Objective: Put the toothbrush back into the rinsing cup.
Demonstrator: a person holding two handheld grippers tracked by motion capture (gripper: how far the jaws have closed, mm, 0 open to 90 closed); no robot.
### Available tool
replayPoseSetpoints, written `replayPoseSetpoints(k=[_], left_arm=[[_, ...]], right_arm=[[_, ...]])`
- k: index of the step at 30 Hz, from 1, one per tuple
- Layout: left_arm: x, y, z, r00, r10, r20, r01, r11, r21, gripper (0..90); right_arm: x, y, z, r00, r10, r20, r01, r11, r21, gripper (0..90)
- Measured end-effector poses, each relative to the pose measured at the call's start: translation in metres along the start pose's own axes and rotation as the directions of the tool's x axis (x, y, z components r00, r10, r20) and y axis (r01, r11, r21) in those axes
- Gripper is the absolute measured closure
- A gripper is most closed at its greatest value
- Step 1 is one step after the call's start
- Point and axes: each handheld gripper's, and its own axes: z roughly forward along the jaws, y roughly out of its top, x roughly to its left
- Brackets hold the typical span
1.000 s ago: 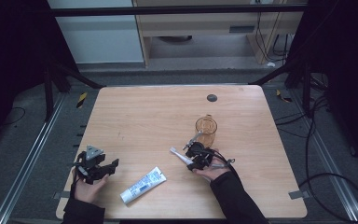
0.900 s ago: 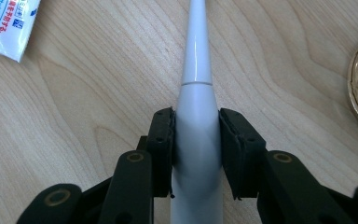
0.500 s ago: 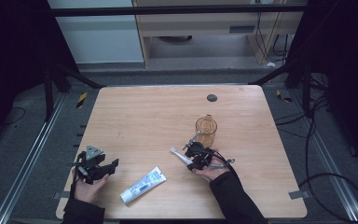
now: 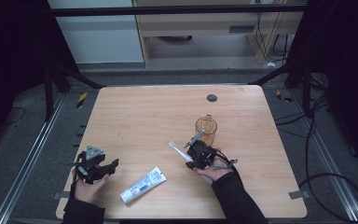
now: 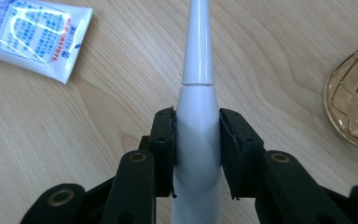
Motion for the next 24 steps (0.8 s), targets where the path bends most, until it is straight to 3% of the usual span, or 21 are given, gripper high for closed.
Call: replayPoseSetpoints(k=[15,20,24], left_arm=[[0.0,0.0,0.0,1.0,0.0,0.0,0.0,1.0,-0.001,38.8],[0.0,0.0,0.0,1.0,0.0,0.0,0.0,1.0,-0.002,38.8],[0.0,0.0,0.0,1.0,-0.001,0.0,0.001,1.0,-0.002,38.9]], right_arm=[[-0.003,0.001,-0.02,0.9999,0.013,-0.003,-0.014,0.995,-0.099,67.6],[-0.005,0.001,-0.036,0.9995,0.031,-0.004,-0.031,0.981,-0.19,67.6],[-0.008,0.001,-0.046,0.9985,0.053,-0.017,-0.056,0.964,-0.259,67.7]])
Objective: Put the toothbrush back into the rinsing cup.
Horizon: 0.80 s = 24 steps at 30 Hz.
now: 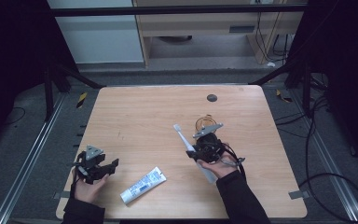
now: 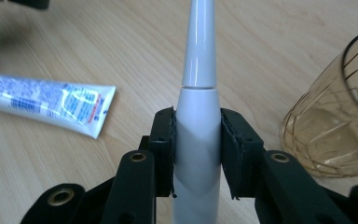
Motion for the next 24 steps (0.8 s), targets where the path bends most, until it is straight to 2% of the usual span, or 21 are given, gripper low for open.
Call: replayPoseSetpoints(k=[2,5,6,12,13,14,15,16,17,18,20,21,22,23,24], left_arm=[[0.0,0.0,0.0,1.0,0.0,0.0,0.0,1.0,0.0,38.8],[0.0,0.0,0.0,1.0,0.001,0.001,-0.001,1.0,0.0,38.8],[0.0,0.0,0.0,1.0,0.001,0.001,-0.001,1.0,0.0,38.8],[0.0,0.0,0.0,1.0,-0.001,0.001,0.001,1.0,-0.001,38.8],[0.0,0.0,0.0,1.0,-0.001,0.001,0.001,1.0,-0.001,38.8],[0.0,0.0,0.0,1.0,-0.001,0.001,0.001,1.0,-0.001,38.8],[0.0,0.0,0.0,1.0,0.0,0.0,0.0,1.0,-0.001,38.8],[0.0,0.0,0.0,1.0,-0.001,0.001,0.001,1.0,-0.002,38.8],[0.0,0.0,0.0,1.0,-0.001,0.001,0.001,1.0,-0.002,38.8],[0.0,0.0,0.0,1.0,-0.002,0.001,0.002,1.0,-0.002,38.8],[0.0,0.0,0.0,1.0,-0.002,0.001,0.002,1.0,-0.003,38.8],[0.0,0.0,0.0,1.0,-0.003,0.001,0.003,1.0,-0.004,38.8],[0.001,0.0,0.0,1.0,-0.004,0.0,0.004,1.0,-0.004,38.8],[0.001,0.0,0.0,1.0,-0.005,0.0,0.005,1.0,-0.004,38.8],[0.0,0.0,0.0,1.0,-0.004,0.0,0.004,1.0,-0.004,38.8]], right_arm=[[-0.001,0.001,-0.004,0.9999,0.013,0.0,-0.013,0.999,-0.043,67.6],[-0.003,0.002,-0.01,0.9992,0.039,-0.005,-0.04,0.992,-0.118,67.6],[-0.003,0.002,-0.01,0.9992,0.039,-0.005,-0.04,0.992,-0.118,67.6],[-0.004,0.004,-0.019,0.9975,0.068,0.02,-0.061,0.967,-0.247,67.6],[-0.004,0.004,-0.019,0.9975,0.068,0.02,-0.061,0.967,-0.247,67.6],[-0.004,0.005,-0.021,0.9958,0.088,0.023,-0.078,0.953,-0.293,67.6],[-0.004,0.005,-0.021,0.9958,0.088,0.023,-0.078,0.953,-0.293,67.6],[-0.004,0.006,-0.022,0.9948,0.098,0.025,-0.085,0.944,-0.318,67.6],[-0.005,0.008,-0.025,0.9926,0.118,0.027,-0.1,0.925,-0.367,67.5],[-0.005,0.008,-0.026,0.9915,0.127,0.031,-0.104,0.914,-0.392,67.5],[-0.006,0.01,-0.028,0.9894,0.137,0.047,-0.103,0.894,-0.437,67.5],[-0.006,0.01,-0.028,0.9894,0.137,0.047,-0.103,0.894,-0.437,67.5],[-0.006,0.011,-0.028,0.988,0.145,0.053,-0.105,0.883,-0.457,67.5],[-0.006,0.014,-0.029,0.9857,0.157,0.063,-0.106,0.864,-0.491,67.5],[-0.006,0.015,-0.029,0.9851,0.16,0.064,-0.107,0.86,-0.499,67.5]])
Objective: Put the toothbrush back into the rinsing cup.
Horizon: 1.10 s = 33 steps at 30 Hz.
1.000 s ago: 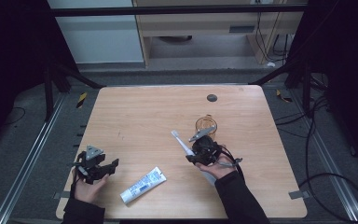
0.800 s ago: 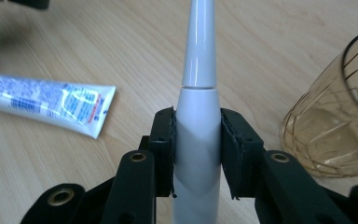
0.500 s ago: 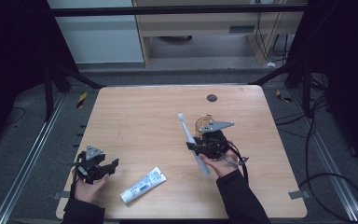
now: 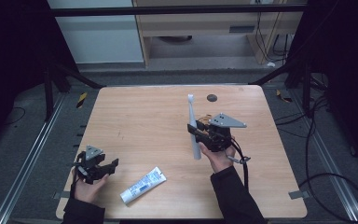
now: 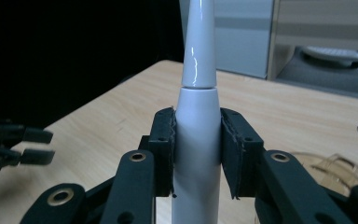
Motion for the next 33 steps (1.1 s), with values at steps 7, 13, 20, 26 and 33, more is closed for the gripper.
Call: replayPoseSetpoints(k=[7,13,20,26,33], left_arm=[[0.0,0.0,0.0,1.0,-0.001,0.0,0.001,1.0,-0.001,38.8],[0.001,0.0,0.0,1.0,-0.003,0.0,0.003,1.0,-0.003,38.8],[0.001,0.0,0.0,1.0,-0.005,0.0,0.005,1.0,-0.004,38.8],[0.001,0.0,0.0,1.0,-0.007,-0.001,0.007,0.9999,-0.007,38.8],[0.001,0.0,0.0,1.0,-0.008,-0.001,0.008,0.9999,-0.007,38.8]], right_arm=[[-0.001,0.008,0.005,0.9991,0.0,0.042,0.003,0.997,-0.073,67.5],[-0.006,0.015,0.008,0.9967,0.004,0.081,0.007,0.992,-0.128,67.5],[-0.017,0.024,0.006,0.9917,0.031,0.125,-0.006,0.981,-0.194,67.5],[-0.029,0.031,0.004,0.982,0.04,0.185,0.005,0.972,-0.235,67.5],[-0.042,0.036,0.001,0.9704,0.05,0.236,0.018,0.961,-0.275,67.5]])
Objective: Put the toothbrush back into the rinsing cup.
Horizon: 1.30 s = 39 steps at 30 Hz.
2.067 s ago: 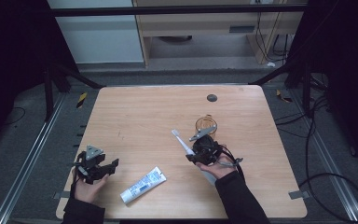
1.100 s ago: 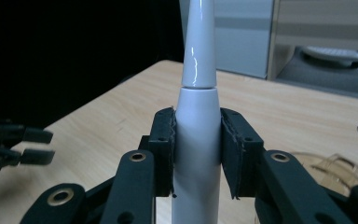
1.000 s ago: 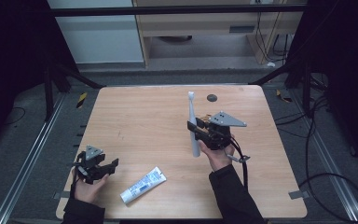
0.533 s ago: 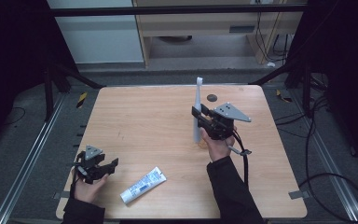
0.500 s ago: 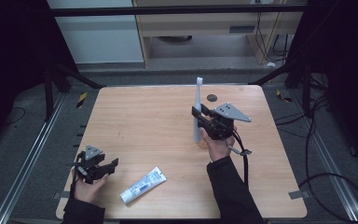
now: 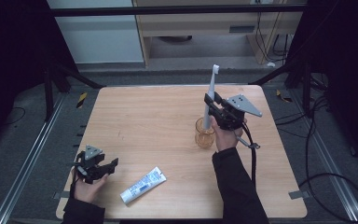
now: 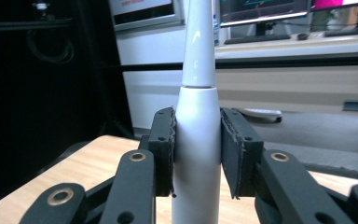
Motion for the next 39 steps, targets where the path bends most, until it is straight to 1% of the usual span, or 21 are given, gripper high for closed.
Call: replayPoseSetpoints(k=[3,6,9,13,17,19,22,24,25,33,39], left_arm=[[0.0,0.0,0.0,1.0,-0.001,0.0,0.001,1.0,0.0,38.9],[0.0,0.0,0.0,1.0,0.0,0.0,0.0,1.0,0.0,38.8],[0.0,0.0,0.0,1.0,0.002,0.0,-0.002,1.0,0.001,38.8],[0.0,0.0,0.0,1.0,0.0,-0.001,0.0,1.0,-0.001,38.8],[0.0,0.0,0.0,1.0,0.003,0.0,-0.003,1.0,0.002,38.8],[0.0,0.0,0.0,1.0,0.003,0.0,-0.003,1.0,0.002,38.8],[0.0,0.0,0.0,1.0,0.004,-0.001,-0.004,1.0,0.003,38.8],[0.0,0.0,0.0,1.0,0.004,-0.001,-0.004,1.0,0.003,38.9],[0.0,0.0,0.0,1.0,0.004,-0.001,-0.004,1.0,0.002,38.8],[0.0,0.0,0.0,1.0,0.004,-0.001,-0.004,1.0,0.002,38.8],[0.0,0.0,0.0,1.0,0.006,-0.002,-0.006,1.0,0.003,38.8]], right_arm=[[-0.006,0.0,0.001,0.9997,0.002,0.023,-0.001,1.0,-0.009,67.5],[-0.009,-0.002,0.002,0.9996,-0.001,0.029,0.001,1.0,-0.008,67.5],[-0.014,-0.007,0.004,0.9989,-0.006,0.046,0.006,1.0,-0.009,67.5],[-0.018,-0.013,0.006,0.9985,-0.012,0.053,0.012,1.0,-0.008,67.5],[-0.02,-0.019,0.008,0.9982,-0.006,0.06,0.006,1.0,0.001,67.5],[-0.02,-0.022,0.008,0.9983,-0.001,0.059,0.001,1.0,0.003,67.5],[-0.021,-0.026,0.01,0.9982,-0.01,0.059,0.01,1.0,0.01,67.5],[-0.021,-0.028,0.01,0.9984,-0.007,0.057,0.006,1.0,0.014,67.4],[-0.02,-0.03,0.011,0.9981,-0.009,0.061,0.008,1.0,0.025,67.5],[-0.02,-0.041,0.014,0.9977,-0.012,0.067,0.01,0.999,0.037,67.4],[-0.02,-0.051,0.015,0.9971,-0.02,0.074,0.015,0.998,0.059,67.4]])
